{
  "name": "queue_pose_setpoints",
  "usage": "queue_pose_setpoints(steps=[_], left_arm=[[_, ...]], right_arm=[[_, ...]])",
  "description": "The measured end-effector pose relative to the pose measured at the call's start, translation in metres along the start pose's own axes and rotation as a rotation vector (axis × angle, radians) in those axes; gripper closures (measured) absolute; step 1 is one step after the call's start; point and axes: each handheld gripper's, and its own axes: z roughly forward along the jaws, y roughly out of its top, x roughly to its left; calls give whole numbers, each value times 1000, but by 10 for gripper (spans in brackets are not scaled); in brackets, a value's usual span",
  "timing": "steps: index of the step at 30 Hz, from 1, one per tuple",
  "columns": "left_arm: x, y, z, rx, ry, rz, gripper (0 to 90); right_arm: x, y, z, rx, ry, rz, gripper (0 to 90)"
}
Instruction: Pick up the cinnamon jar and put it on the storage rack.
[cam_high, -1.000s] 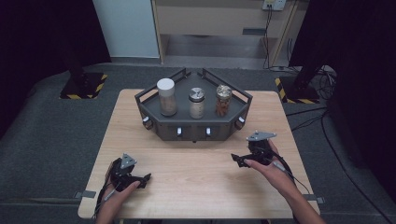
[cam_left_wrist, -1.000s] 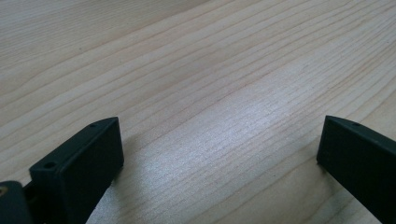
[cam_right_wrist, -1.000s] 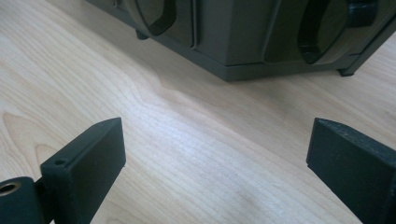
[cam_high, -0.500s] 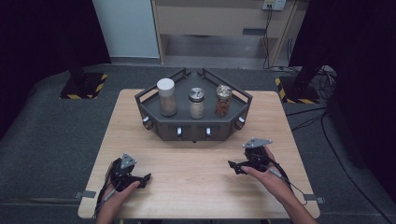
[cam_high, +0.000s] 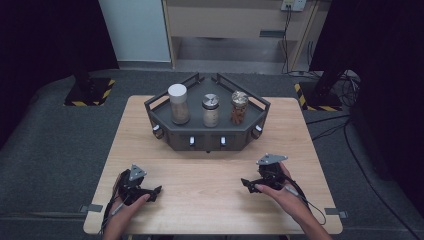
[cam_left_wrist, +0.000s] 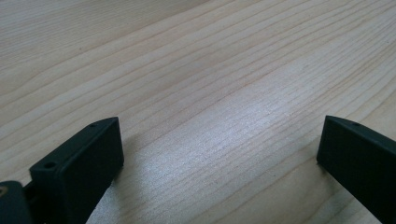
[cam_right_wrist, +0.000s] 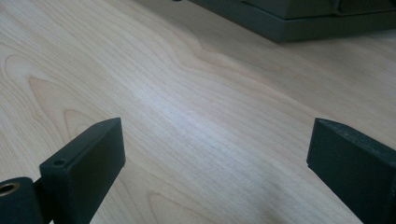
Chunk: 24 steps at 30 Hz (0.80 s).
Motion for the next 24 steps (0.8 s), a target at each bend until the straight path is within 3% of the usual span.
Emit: queue_pose_setpoints(steps=[13, 17, 20, 24], left_arm=[[0, 0, 0, 0, 0, 0, 0], [0, 0, 0, 0, 0, 0, 0], [0, 0, 0, 0, 0, 0, 0], [0, 0, 0, 0, 0, 0, 0]], right_arm=[[10, -16, 21, 55, 23, 0, 33], [16, -21, 22, 38, 3, -16, 23], [25, -28, 24, 21, -27, -59, 8], [26, -32, 24, 6, -29, -53, 5]])
